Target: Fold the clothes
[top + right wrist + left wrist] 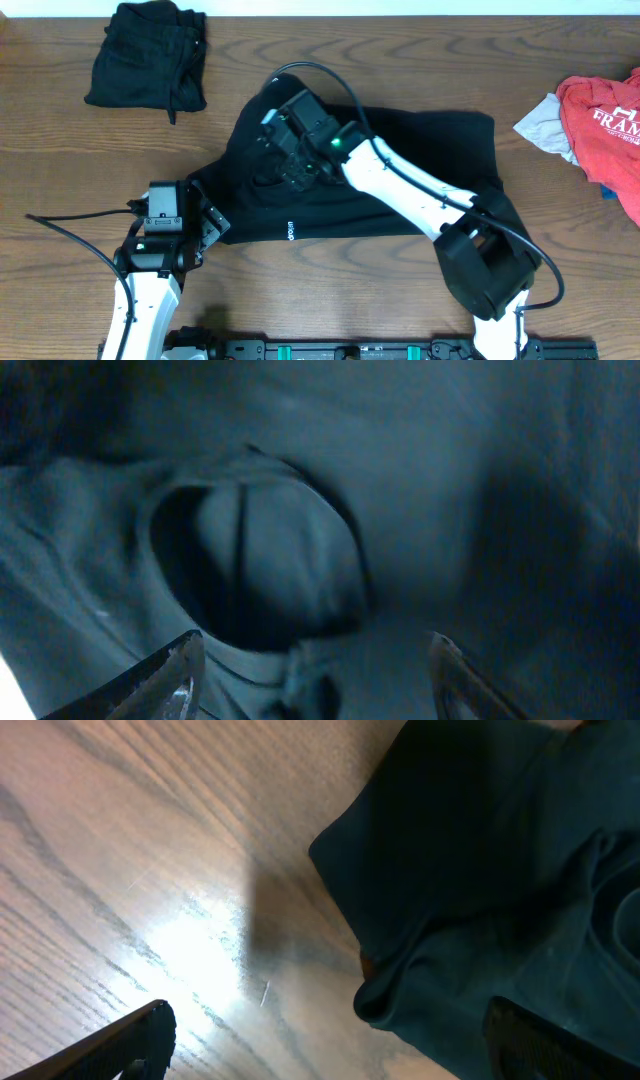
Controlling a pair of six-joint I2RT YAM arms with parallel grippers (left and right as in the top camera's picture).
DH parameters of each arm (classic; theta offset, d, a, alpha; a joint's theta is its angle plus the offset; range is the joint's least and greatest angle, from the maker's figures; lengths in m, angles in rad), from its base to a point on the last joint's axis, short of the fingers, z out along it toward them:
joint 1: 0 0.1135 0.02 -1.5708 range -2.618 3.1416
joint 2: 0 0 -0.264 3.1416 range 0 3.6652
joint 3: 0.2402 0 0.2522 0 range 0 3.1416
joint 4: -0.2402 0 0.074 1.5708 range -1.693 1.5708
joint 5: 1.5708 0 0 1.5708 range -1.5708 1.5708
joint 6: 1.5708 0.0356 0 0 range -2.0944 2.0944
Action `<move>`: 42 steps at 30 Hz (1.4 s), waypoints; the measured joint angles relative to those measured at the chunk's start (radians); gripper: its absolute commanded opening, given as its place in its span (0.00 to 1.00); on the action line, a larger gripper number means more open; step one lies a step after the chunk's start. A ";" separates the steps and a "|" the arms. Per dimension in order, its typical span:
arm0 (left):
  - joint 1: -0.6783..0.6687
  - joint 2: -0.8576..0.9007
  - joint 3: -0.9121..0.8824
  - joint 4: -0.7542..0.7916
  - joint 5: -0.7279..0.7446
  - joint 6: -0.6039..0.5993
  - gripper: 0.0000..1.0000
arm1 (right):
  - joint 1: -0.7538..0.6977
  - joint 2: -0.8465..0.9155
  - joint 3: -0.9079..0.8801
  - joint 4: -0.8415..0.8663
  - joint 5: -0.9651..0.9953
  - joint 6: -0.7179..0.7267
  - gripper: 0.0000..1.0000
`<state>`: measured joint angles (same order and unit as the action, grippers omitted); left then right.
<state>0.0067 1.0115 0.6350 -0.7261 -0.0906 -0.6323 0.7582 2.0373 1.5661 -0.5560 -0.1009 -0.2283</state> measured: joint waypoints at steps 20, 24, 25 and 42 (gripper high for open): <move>0.000 0.000 0.000 -0.011 -0.007 0.001 0.98 | 0.074 0.102 0.019 -0.039 -0.002 -0.098 0.65; 0.000 0.000 0.000 -0.011 -0.007 0.001 0.98 | 0.074 0.102 0.019 -0.035 -0.002 -0.102 0.59; 0.000 0.000 0.000 -0.011 -0.007 0.001 0.98 | 0.074 0.102 0.019 -0.034 -0.002 -0.105 0.54; 0.000 0.000 0.000 -0.013 -0.007 0.004 0.98 | 0.074 0.103 0.019 0.013 0.012 -0.120 0.01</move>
<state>0.0067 1.0115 0.6350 -0.7395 -0.0975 -0.6285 0.8318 2.1407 1.5848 -0.5430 -0.0891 -0.3481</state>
